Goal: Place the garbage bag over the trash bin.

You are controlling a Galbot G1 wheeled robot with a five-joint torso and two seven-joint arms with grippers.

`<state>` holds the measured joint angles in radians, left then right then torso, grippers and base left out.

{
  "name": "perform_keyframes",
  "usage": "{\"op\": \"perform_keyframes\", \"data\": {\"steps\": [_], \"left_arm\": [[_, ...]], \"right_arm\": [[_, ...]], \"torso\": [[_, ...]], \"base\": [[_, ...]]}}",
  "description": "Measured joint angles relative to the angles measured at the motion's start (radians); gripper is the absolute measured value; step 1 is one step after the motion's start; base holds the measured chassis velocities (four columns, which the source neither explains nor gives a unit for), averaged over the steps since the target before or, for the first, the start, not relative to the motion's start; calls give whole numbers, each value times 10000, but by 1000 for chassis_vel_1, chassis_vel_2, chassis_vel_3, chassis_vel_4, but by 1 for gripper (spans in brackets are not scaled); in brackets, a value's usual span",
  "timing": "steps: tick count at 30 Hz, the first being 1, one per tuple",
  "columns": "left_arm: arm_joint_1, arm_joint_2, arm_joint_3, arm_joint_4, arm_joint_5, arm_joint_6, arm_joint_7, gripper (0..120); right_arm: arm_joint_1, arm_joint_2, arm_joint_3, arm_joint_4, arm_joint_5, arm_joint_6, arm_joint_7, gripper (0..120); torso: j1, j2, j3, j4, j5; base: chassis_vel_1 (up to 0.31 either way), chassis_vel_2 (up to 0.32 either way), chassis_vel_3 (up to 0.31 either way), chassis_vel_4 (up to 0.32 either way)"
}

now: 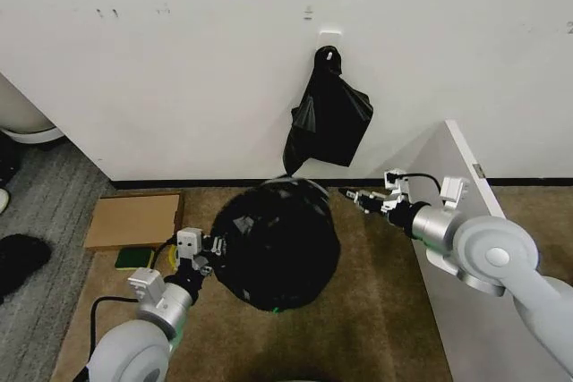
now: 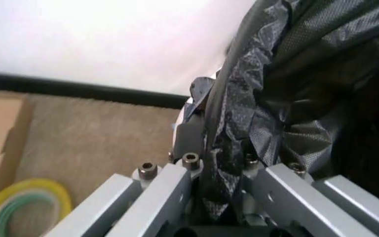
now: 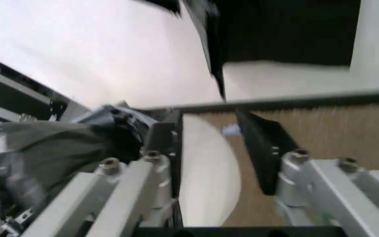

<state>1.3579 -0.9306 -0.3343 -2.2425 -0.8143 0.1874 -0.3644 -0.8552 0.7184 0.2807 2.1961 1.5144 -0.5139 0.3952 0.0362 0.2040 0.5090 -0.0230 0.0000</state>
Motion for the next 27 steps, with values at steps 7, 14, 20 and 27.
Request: {"op": "perform_keyframes", "data": {"steps": [7, 14, 20, 27], "left_arm": [[-115, -634, -138, 94, -177, -94, -917, 0], [-281, -896, 214, 191, -6, -85, -974, 0], [-735, -764, 794, 421, 529, 40, -1141, 0], [-1626, -812, 2097, 1051, 733, 183, -1478, 0]], "right_arm": [[-924, -309, 76, 2170, -1518, 300, -87, 48], [-1605, -421, -651, 3106, -3162, 122, -485, 25], [-1074, -255, -2576, 2923, -4539, 35, -365, 5], [74, 85, -4442, 2500, -5524, 39, -12, 0]], "torso": [[-1, 0, -1, -2, -2], [-3, 1, -1, 1, 1], [-3, 0, -1, 5, 1], [-2, 0, -1, 1, 0]], "base": [[0, 0, 0, 0], [0, 0, 0, 0], [0, 0, 0, 0], [0, 0, 0, 0]]}}
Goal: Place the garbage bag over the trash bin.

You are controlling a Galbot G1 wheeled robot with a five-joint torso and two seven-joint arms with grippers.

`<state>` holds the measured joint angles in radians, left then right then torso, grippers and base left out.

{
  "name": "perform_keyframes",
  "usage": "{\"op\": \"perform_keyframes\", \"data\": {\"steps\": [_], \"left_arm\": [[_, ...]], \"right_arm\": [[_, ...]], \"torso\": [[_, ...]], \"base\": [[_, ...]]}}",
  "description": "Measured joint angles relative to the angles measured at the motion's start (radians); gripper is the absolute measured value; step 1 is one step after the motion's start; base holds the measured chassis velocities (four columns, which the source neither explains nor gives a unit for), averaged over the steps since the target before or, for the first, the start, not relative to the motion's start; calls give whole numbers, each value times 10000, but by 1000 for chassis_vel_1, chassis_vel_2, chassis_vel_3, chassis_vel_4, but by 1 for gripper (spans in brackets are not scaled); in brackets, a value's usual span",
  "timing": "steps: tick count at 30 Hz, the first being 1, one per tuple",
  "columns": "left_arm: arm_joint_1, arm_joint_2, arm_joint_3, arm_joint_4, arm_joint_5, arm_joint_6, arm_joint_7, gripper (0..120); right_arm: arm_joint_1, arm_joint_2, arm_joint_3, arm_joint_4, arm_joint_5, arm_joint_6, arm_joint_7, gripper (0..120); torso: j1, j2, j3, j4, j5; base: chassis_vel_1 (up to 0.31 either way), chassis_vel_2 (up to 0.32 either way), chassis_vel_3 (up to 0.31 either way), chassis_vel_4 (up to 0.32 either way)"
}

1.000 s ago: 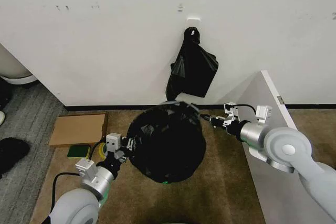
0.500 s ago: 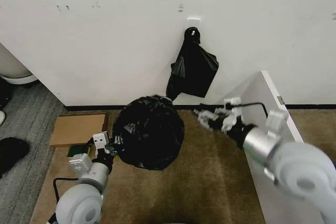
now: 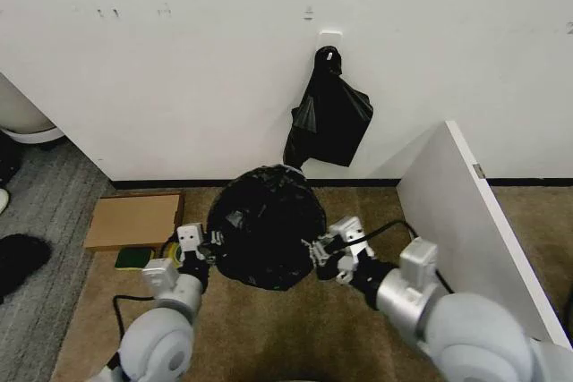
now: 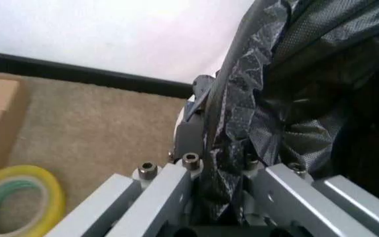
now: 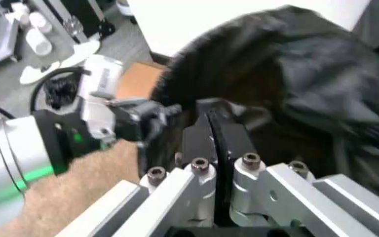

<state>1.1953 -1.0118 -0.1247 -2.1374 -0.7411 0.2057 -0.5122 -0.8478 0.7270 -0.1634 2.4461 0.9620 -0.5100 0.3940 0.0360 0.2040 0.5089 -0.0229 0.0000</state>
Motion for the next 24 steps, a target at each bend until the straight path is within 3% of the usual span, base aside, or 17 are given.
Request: {"op": "perform_keyframes", "data": {"steps": [7, 14, 24], "left_arm": [[-1023, -533, 1034, 619, 331, 52, -462, 0], [-1234, -565, 1386, 706, 813, 46, -528, 0], [-1019, -622, 1567, 623, 1330, -23, -306, 0]], "right_arm": [[724, 613, -1573, -948, -1262, -576, 959, 0], [1425, 1718, -2625, -2350, -1795, -1411, 2507, 0], [2148, 2933, -3552, -3907, -2004, -1669, 3416, 0]], "torso": [[1, 0, 1, -4, 1], [1, 0, 1, 0, 0], [1, 0, 1, -2, -2]], "base": [[0, 0, 0, 0], [0, 0, 0, 0], [0, 0, 0, 0]]}}
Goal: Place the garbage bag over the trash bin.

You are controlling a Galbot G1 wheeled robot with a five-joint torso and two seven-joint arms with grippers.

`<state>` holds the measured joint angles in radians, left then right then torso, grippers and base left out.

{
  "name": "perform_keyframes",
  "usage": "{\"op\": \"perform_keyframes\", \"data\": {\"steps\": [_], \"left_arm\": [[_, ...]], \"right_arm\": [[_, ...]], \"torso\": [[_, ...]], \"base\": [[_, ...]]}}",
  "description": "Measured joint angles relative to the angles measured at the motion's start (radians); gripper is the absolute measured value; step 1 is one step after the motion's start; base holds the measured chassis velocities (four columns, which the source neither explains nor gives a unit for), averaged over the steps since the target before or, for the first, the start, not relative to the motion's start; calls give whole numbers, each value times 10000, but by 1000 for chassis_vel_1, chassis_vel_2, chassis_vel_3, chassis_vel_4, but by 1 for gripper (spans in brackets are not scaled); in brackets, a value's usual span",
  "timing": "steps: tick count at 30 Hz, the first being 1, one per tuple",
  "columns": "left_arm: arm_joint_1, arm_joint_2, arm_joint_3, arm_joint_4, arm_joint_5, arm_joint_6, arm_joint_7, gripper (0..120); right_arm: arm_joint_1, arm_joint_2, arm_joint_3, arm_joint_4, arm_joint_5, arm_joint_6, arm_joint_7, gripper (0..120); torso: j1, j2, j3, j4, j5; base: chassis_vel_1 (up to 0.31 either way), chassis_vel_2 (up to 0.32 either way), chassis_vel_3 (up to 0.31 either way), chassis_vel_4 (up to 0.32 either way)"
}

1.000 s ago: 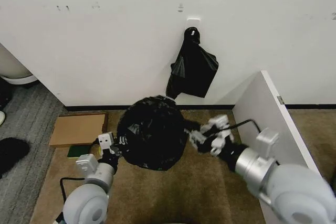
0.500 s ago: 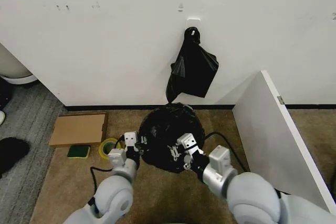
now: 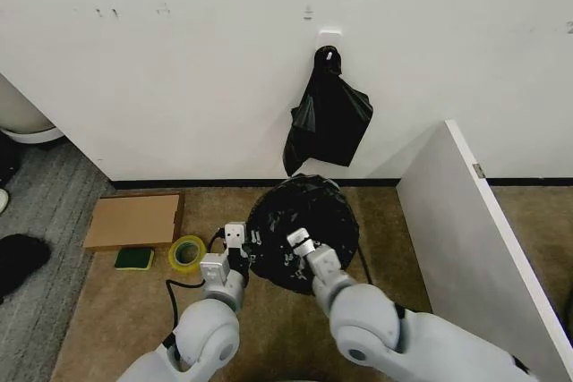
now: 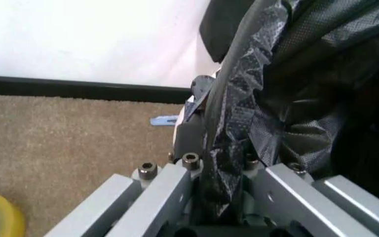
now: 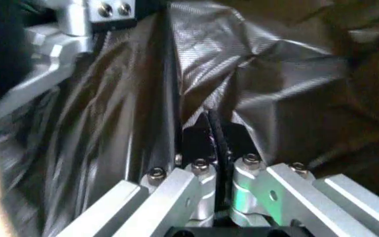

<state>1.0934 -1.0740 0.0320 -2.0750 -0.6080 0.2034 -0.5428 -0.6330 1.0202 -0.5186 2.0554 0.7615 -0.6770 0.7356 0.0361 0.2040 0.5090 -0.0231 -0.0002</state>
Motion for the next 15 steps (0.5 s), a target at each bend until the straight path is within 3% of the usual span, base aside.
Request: {"op": "perform_keyframes", "data": {"steps": [9, 15], "left_arm": [[298, 58, 41, -271, 186, -68, 176, 0], [498, 167, -31, -373, 317, -87, 180, 0]], "right_arm": [[613, 955, -594, -1906, -665, 29, -203, 0], [871, 1235, -790, -2484, -602, 38, -237, 0]], "torso": [[0, 0, 0, 1, 0], [0, 0, 0, 0, -3]], "base": [[0, 0, 0, 0], [0, 0, 0, 0]]}}
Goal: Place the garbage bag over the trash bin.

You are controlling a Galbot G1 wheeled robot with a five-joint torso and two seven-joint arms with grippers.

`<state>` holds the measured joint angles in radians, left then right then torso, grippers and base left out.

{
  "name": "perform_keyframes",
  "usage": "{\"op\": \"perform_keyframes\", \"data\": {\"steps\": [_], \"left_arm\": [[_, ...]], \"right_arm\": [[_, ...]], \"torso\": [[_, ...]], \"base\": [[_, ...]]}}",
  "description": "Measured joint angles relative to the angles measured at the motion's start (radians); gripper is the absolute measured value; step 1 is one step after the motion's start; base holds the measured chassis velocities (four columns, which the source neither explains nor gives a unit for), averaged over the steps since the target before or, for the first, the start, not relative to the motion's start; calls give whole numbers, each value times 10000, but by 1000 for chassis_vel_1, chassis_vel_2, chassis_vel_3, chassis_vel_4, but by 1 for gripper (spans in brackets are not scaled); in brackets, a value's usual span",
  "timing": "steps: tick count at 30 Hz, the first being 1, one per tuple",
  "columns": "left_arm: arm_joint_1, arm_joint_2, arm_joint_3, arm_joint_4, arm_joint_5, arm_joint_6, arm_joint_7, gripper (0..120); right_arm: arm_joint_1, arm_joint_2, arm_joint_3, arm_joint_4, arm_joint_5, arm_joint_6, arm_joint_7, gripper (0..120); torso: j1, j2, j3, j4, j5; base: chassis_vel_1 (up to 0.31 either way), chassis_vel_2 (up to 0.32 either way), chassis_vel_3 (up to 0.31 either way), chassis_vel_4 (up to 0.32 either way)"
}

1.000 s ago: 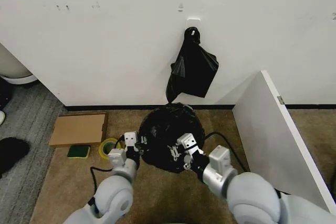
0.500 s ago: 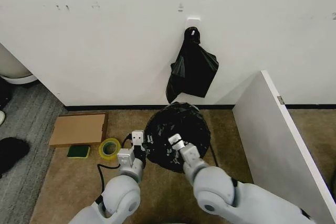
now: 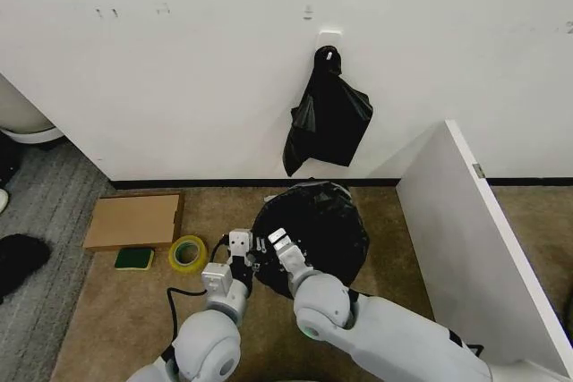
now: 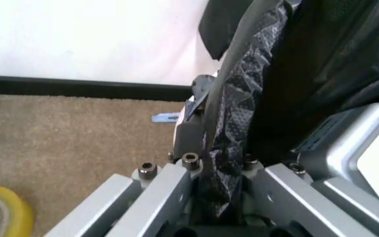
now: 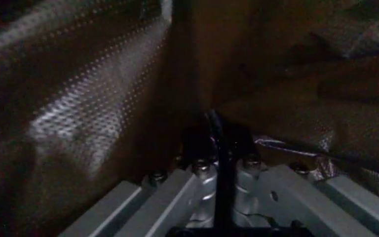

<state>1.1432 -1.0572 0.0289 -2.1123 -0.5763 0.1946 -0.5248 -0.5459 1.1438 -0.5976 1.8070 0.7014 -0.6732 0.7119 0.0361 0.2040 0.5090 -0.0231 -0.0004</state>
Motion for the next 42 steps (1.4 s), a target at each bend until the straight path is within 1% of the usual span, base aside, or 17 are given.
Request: {"op": "perform_keyframes", "data": {"steps": [4, 5, 6, 7, 8, 9, 10, 12, 13, 20, 27, 31, 35, 36, 39, 42], "left_arm": [[77, 70, -26, -7, 18, -12, 5, 0], [111, 75, -4, -57, 22, -23, 64, 0], [148, 62, 45, -262, 34, -31, 150, 0], [148, 62, 45, -262, 34, -31, 150, 0], [144, 77, 53, -270, 36, -45, 199, 0], [157, 83, 38, -269, 45, -65, 219, 0], [160, 106, -47, -182, 58, -90, 201, 0], [153, 110, -73, -70, 63, -112, 180, 0], [148, 116, -79, -37, 62, -114, 182, 0], [20, 65, -103, 188, 60, -123, 76, 0], [-17, 46, -147, 275, -8, -60, -69, 0], [34, 74, -154, 177, -111, -43, -66, 0], [110, 102, -155, -37, -175, -31, -35, 0], [110, 102, -155, -37, -175, -31, -35, 0], [212, 147, -165, -215, -182, -28, 34, 0], [362, 213, -188, -358, -165, -27, 79, 0]], "right_arm": [[130, 112, -38, -320, 56, 0, -16, 0], [171, 121, 9, -445, 51, -3, -10, 0], [189, 106, 63, -543, 59, -21, 10, 0], [189, 106, 63, -543, 59, -21, 10, 0], [192, 114, 72, -536, 65, -17, 16, 0], [186, 77, 113, -479, 115, -15, 8, 0], [153, -2, 186, -265, 201, -11, 15, 0], [119, -130, 257, 34, 277, -11, 26, 0], [111, -167, 276, 123, 296, -11, 32, 0], [77, -574, 480, 891, 372, -101, 54, 0], [58, -953, 641, 1233, 185, -240, -70, 0], [84, -897, 655, 863, -159, -210, -280, 0], [251, -492, 411, -128, -620, -89, -514, 0], [251, -492, 411, -128, -620, -89, -514, 0], [451, -58, 190, -948, -865, -16, -546, 0], [646, 149, 63, -1318, -893, 128, -551, 0]], "torso": [[0, 0, 0, 2, 2], [0, 0, 0, 6, 12], [0, -1, 2, 14, 0], [0, -1, 2, 14, 0], [3, -1, 1, -10, -1], [-1, 1, -1, -11, -4], [0, 0, 0, 2, 17], [0, 0, 0, 2, -2], [0, 0, 0, 4, 1], [0, 0, 0, 0, 4], [0, 0, 0, 0, 4], [0, 0, 0, 0, 4], [0, 0, 0, 1, 4], [0, 0, 0, 1, 4], [0, 0, 0, 1, 4], [0, 0, 0, 3, 4]], "base": [[0, 0, 0, 0], [0, 0, 0, 0], [0, 0, 0, 0], [0, 0, 0, 0], [0, 0, 0, 0], [0, 0, 0, 0], [0, 0, 0, 0], [0, 0, 0, 0], [0, 0, 0, 0], [0, 0, 0, 0], [0, 0, 0, 0], [0, 0, 0, 0], [0, 0, 0, 0], [0, 0, 0, 0], [0, 0, 0, 0], [0, 0, 0, 0]]}}
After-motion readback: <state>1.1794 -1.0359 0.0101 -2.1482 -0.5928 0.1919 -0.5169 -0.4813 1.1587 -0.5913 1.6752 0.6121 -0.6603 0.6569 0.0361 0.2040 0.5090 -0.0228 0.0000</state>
